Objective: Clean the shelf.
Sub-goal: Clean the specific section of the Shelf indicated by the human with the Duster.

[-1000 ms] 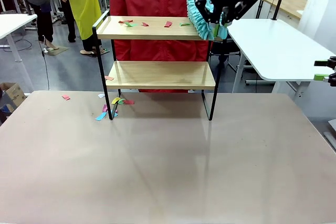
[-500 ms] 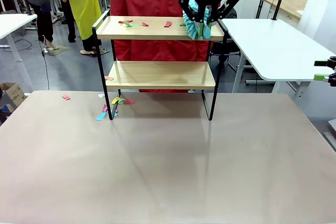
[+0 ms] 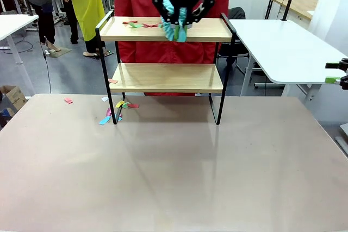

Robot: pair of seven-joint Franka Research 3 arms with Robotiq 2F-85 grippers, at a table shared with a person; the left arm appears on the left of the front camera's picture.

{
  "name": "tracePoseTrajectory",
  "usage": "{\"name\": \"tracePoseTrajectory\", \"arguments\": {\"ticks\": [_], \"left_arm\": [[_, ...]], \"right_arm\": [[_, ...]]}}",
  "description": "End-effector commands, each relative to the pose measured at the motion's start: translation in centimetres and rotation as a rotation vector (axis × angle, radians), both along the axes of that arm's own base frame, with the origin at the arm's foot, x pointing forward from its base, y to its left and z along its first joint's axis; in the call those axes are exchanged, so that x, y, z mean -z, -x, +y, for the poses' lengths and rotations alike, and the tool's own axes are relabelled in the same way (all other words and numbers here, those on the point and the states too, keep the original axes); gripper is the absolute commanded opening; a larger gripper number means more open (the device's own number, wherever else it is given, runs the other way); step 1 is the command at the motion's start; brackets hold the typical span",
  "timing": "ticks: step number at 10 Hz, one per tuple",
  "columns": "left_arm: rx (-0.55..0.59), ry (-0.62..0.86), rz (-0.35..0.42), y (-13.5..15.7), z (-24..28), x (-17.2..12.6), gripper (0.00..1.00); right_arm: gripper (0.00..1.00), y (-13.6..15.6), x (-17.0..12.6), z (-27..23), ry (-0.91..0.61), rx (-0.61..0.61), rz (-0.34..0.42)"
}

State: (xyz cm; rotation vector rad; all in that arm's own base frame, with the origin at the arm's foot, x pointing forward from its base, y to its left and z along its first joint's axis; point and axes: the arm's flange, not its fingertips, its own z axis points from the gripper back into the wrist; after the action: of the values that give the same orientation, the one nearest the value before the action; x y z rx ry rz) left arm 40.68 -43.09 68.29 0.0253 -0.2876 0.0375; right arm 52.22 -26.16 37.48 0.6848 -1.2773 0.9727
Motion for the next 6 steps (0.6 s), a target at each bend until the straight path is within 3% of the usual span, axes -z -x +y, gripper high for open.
{"name": "tracePoseTrajectory", "arguments": {"ticks": [1,6], "left_arm": [[-0.004,-0.023,0.011,1.0,3.7,1.0,0.13],[-0.119,-0.155,0.021,0.9,9.6,1.7,0.13]], "right_arm": [[1.00,0.0,-0.3,0.3,0.003,-0.003,-0.002],[1.00,0.0,-0.3,0.3,0.003,-0.003,-0.002]]}}
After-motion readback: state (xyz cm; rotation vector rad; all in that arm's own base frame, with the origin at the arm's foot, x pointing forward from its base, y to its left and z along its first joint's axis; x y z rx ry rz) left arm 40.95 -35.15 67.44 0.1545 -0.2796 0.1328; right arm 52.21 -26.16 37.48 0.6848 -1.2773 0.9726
